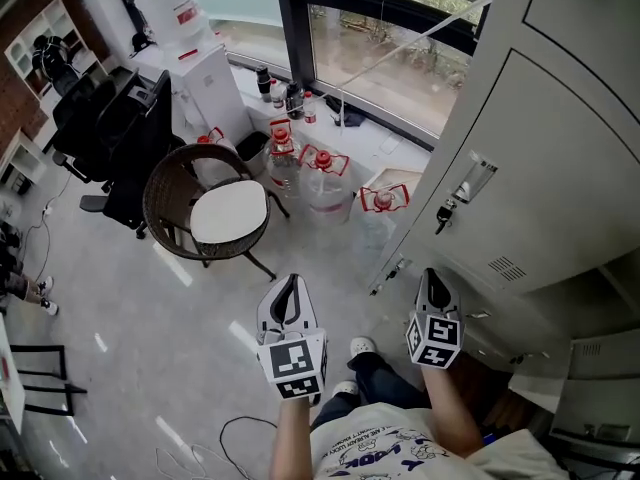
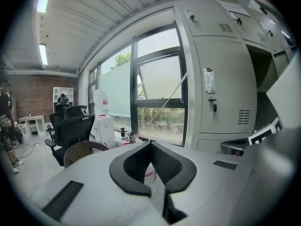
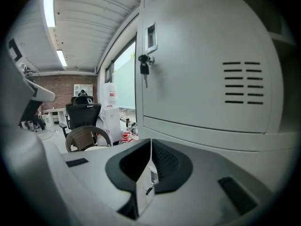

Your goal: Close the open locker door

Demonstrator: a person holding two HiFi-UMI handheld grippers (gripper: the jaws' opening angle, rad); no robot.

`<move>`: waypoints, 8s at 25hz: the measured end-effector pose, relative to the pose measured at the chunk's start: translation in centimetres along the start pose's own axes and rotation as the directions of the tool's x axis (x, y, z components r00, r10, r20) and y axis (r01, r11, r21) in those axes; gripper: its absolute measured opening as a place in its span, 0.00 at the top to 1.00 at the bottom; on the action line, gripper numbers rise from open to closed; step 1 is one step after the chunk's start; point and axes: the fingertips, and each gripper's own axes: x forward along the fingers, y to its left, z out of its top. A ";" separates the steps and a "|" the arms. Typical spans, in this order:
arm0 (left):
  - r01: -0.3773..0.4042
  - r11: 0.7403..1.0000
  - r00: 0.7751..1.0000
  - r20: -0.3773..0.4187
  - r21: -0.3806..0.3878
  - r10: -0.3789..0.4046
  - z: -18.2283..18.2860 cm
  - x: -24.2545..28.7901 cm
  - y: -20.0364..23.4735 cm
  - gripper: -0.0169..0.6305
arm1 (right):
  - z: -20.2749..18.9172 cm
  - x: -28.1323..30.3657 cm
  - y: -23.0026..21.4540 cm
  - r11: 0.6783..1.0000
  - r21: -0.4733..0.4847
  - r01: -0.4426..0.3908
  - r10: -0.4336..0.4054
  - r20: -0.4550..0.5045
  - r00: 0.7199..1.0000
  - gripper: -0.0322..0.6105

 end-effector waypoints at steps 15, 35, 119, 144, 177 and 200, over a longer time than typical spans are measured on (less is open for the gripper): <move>0.250 0.965 0.962 0.092 0.081 -0.257 1.4 -9.5 -6.9 0.97 | 1.9 -19.4 -3.3 0.976 0.088 0.199 -0.212 0.172 0.962 0.84; 0.680 0.706 0.710 0.064 0.198 -0.701 2.3 -17.0 -30.4 0.97 | 0.9 -43.2 -18.3 0.732 0.232 0.641 -0.681 0.247 0.689 0.67; 0.676 0.704 0.713 0.047 0.220 -0.699 2.0 -16.6 -31.1 0.97 | 0.7 -40.8 -18.0 0.808 0.170 0.564 -0.589 0.261 0.765 0.79; 0.555 0.812 0.812 0.093 0.180 -0.576 2.4 -13.8 -23.5 0.97 | 3.1 -33.5 -15.1 0.851 0.055 0.522 -0.514 0.284 0.809 0.79; 0.454 0.878 0.877 0.100 0.151 -0.471 4.0 -7.8 -24.5 0.97 | 6.6 -23.8 -16.2 0.908 -0.018 0.419 -0.389 0.332 0.859 0.80; 0.402 0.905 0.902 0.108 0.139 -0.417 5.1 -4.7 -24.7 0.97 | 7.8 -19.6 -19.1 0.925 0.031 0.378 -0.367 0.328 0.870 0.89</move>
